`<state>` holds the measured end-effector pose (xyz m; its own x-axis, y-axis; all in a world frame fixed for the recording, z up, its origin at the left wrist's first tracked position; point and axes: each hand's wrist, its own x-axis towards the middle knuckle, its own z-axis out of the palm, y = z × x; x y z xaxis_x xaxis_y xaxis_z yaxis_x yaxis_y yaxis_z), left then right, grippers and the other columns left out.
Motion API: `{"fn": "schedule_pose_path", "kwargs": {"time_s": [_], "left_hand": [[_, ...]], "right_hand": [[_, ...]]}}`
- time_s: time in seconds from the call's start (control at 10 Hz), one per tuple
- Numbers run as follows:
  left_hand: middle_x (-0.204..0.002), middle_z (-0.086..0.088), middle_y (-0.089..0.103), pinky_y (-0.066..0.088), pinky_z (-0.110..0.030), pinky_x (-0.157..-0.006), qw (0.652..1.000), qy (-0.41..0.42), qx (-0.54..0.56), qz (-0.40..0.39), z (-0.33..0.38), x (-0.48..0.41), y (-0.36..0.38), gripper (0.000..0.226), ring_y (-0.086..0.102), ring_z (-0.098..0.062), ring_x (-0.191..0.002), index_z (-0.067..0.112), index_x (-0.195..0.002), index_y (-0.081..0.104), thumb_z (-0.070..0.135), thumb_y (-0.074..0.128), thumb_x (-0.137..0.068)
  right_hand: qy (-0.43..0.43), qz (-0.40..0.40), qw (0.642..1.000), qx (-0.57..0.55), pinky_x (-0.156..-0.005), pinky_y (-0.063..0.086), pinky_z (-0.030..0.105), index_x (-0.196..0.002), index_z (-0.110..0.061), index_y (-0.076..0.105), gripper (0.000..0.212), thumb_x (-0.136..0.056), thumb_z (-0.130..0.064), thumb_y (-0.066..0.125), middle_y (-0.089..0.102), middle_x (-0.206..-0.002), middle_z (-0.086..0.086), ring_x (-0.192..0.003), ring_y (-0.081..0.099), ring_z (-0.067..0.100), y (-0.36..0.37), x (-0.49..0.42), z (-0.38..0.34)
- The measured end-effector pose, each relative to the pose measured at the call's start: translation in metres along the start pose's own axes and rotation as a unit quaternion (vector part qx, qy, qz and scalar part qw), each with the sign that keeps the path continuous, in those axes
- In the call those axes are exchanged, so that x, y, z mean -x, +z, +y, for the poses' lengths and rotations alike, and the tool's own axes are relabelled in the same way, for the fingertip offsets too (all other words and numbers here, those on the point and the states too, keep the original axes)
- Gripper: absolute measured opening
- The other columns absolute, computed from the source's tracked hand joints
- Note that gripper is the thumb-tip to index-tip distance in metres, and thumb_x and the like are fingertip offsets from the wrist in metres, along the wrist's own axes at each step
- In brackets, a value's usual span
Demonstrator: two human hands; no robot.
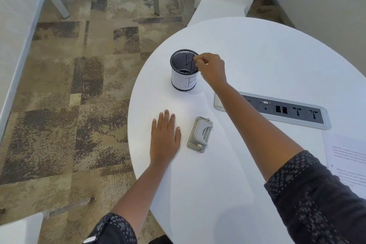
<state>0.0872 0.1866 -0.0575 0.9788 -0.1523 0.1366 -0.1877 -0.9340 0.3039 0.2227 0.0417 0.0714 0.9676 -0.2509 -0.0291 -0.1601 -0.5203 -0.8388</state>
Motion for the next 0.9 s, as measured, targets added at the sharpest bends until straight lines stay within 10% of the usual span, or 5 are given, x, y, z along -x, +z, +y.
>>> {"fn": "schedule_pose_path", "kwargs": {"time_s": [0.2, 0.7, 0.9], "left_hand": [[-0.132, -0.020, 0.054, 0.041, -0.050, -0.100, 1.000, 0.003, -0.005, -0.008, 0.000, 0.000, -0.001, 0.045, 0.052, -0.035, -0.122, 0.003, -0.122, 0.054, 0.025, 0.037, -0.087], [-0.132, -0.023, 0.053, 0.040, -0.053, -0.100, 1.000, -0.002, 0.002, -0.004, 0.003, 0.003, -0.004, 0.045, 0.051, -0.039, -0.121, 0.000, -0.122, 0.053, 0.020, 0.034, -0.086], [-0.131, -0.025, 0.053, 0.041, -0.052, -0.099, 0.999, -0.030, 0.003, 0.016, 0.010, 0.019, -0.003, 0.046, 0.052, -0.041, -0.120, -0.001, -0.123, 0.053, 0.019, 0.032, -0.087]], "right_hand": [[0.000, 0.084, 0.996, -0.004, -0.064, 0.034, -0.001, -0.095, -0.006, 0.068, 0.024, -0.083, -0.003, 0.047, 0.068, -0.094, 0.005, -0.076, 0.054, 0.011, -0.017, 0.028, 0.034], [0.011, 0.100, 0.985, 0.137, -0.082, 0.036, 0.018, -0.092, -0.003, 0.066, 0.023, -0.081, 0.006, 0.048, 0.063, -0.096, 0.015, -0.095, 0.057, 0.031, -0.058, 0.182, 0.165], [-0.046, 0.074, 0.961, 0.262, -0.097, 0.040, 0.034, -0.111, -0.009, 0.061, 0.038, -0.086, -0.020, 0.035, 0.061, -0.118, 0.016, -0.113, 0.053, 0.029, -0.079, 0.243, 0.201]]}}
